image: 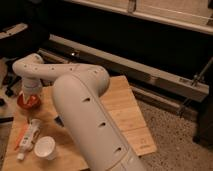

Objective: Drag the ceramic bowl in a circle

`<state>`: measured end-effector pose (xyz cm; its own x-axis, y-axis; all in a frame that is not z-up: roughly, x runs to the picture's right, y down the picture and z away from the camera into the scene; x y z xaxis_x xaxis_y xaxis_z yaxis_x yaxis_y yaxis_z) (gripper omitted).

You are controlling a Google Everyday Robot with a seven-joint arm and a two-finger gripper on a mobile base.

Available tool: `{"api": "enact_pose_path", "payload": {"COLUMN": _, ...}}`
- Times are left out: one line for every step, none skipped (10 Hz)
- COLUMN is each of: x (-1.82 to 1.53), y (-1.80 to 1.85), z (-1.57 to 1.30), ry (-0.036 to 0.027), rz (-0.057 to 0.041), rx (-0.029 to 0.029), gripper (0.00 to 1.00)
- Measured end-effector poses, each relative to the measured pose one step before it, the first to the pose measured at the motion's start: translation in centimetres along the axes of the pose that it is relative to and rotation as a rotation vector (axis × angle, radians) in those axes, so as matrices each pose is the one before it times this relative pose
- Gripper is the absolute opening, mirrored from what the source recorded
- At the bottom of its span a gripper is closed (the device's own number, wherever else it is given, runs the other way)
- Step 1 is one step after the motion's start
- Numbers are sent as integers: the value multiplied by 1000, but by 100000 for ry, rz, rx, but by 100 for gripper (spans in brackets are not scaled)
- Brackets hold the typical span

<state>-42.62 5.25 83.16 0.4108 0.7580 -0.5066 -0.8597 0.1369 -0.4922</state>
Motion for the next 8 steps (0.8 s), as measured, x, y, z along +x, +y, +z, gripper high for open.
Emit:
{"api": "enact_pose_path", "payload": {"x": -889, "y": 312, "z": 719, "ry": -298, "rz": -810, "rx": -1127, "gripper": 65}}
{"api": "enact_pose_path", "payload": {"x": -748, "y": 404, "z": 734, "ry": -181, "rz": -953, "rx": -1019, "gripper": 65}}
{"api": "enact_pose_path", "payload": {"x": -790, "y": 527, "z": 764, "ry": -300, "rz": -1266, "rx": -1099, "gripper": 65}}
{"api": "enact_pose_path", "payload": {"x": -684, "y": 500, "z": 745, "ry": -275, "rz": -1227, "rx": -952, "gripper": 65}}
{"api": "enact_pose_path", "payload": {"x": -728, "y": 359, "z": 781, "ry": -377, "rz": -1201, "rx": -951, "gripper": 65}}
{"api": "enact_pose_path", "payload": {"x": -650, "y": 196, "z": 737, "ry": -406, "rz": -1025, "rx": -743, "gripper": 65}}
{"api": "enact_pose_path", "payload": {"x": -714, "y": 189, "z": 696, "ry": -608, "rz": -1154, "rx": -830, "gripper": 65}}
{"api": "enact_pose_path", "payload": {"x": -699, "y": 20, "z": 490, "ry": -762, "rz": -852, "rx": -82, "gripper": 65}}
